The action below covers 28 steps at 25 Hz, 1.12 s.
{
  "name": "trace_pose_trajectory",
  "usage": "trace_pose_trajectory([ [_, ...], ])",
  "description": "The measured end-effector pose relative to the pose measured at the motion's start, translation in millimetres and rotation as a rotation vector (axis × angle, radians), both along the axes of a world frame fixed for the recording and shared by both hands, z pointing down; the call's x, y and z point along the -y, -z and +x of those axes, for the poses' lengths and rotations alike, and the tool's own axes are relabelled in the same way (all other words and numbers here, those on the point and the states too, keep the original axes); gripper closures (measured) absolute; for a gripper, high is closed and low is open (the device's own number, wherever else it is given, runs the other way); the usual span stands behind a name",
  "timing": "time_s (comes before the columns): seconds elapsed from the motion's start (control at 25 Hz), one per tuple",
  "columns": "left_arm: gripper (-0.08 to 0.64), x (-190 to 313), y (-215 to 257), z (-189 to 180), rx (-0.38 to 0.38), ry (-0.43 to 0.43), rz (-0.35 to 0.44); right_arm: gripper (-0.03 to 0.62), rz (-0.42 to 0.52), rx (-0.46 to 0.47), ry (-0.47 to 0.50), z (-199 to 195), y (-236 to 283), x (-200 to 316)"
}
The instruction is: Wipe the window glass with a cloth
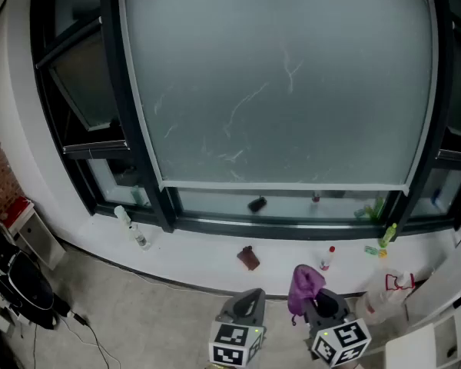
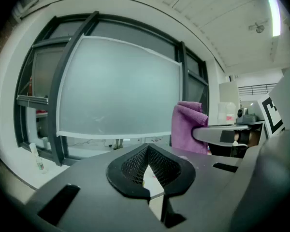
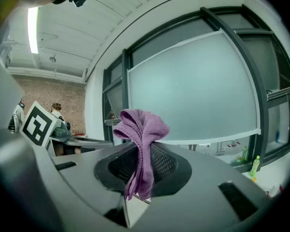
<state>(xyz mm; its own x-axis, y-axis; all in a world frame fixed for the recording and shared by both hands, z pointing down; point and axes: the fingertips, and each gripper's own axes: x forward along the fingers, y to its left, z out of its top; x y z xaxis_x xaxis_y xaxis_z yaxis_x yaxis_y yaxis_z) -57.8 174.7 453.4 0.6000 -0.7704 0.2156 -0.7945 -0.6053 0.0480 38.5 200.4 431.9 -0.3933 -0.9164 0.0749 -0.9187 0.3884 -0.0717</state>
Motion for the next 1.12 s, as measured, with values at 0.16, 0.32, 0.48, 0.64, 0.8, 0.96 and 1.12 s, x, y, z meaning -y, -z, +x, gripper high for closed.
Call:
trace_pose_trajectory([
  [0.16, 0.555, -9.9, -3.0, -4.7, -0.024, 0.015, -0.008, 0.534, 0.0, -0.032, -0.021, 1.4, 1.7, -12.4],
  [0.32, 0.555, -19.3, -9.6, -6.3, -0.029, -0.014, -0.039, 0.534, -0.005, -0.025, -0.041, -2.1, 2.2, -19.0],
  [0.48, 0.555, -20.8, -15.8, -6.4, -0.003, -0.034, -0.038, 0.534, -0.018, -0.007, -0.046, -3.6, 0.4, -21.6],
  [0.64, 0.555, -18.7, -12.5, -2.8, -0.016, -0.036, -0.047, 0.534, -0.017, 0.001, -0.037, -1.9, 1.7, -20.8],
  [0.8, 0.555, -18.0, -11.8, 7.3, 0.004, -0.041, -0.026, 0.534, 0.0, 0.004, -0.031, 7.9, 4.2, -19.4],
  [0.96, 0.555, -16.5, -14.5, 17.6, 0.024, -0.024, -0.008, 0.534, 0.0, -0.007, -0.015, 20.2, 0.9, -17.6],
  [1.12, 0.555, -16.5, -18.2, 27.6, -0.009, -0.01, -0.022, 0.534, -0.01, -0.012, 0.007, 28.7, -5.8, -14.9],
])
